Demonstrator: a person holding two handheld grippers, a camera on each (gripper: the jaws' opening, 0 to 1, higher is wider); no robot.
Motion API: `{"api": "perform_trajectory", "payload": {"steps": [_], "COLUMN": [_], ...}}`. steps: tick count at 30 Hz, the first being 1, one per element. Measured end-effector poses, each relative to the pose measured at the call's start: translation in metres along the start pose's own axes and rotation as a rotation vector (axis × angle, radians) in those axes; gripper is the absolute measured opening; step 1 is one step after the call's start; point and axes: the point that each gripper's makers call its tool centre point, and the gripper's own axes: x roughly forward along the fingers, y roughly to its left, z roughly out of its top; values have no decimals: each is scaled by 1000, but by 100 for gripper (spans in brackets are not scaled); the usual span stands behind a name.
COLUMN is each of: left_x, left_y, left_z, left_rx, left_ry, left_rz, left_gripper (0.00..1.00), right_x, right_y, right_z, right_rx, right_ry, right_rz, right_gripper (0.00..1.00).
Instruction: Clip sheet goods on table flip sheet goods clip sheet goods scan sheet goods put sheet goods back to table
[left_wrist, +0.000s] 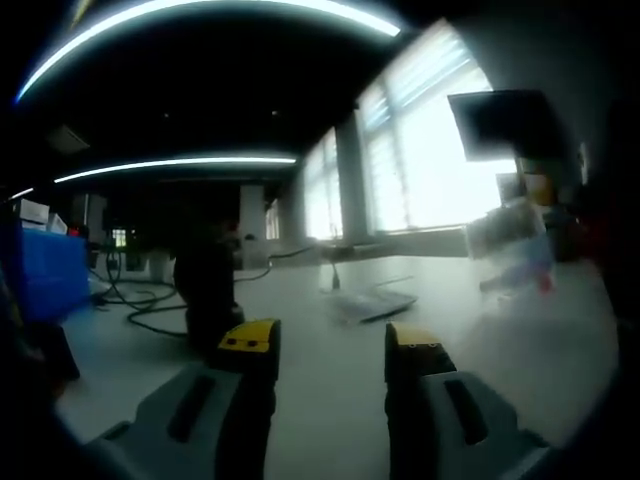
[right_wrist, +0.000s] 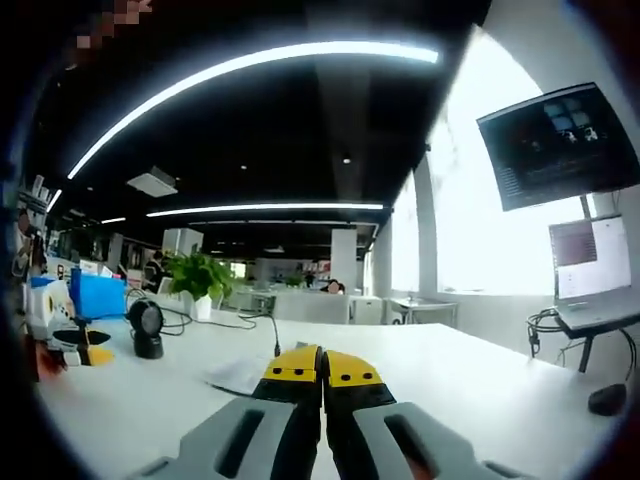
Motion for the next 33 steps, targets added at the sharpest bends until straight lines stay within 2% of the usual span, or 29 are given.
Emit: {"api": "perform_trajectory", "payload": {"steps": [18,27,33], "left_x": [0,0,0], "left_y": [0,0,-1], "left_z": [-1,-2,-2], "left_rx": [4,4,6], "left_ry": [7,8,10], "left_rz": [-1,-1,-1], "left_gripper": [34,34,34], "right_x": [-4,-8,-11], "right_y": [-30,-53,-61], "right_z": [-27,-50,-66], "right_rx": [-16,-33,-45], "right_ry": [52,103,137], "right_rz": [-79,-136,-166], "right_gripper": [0,0,0]}}
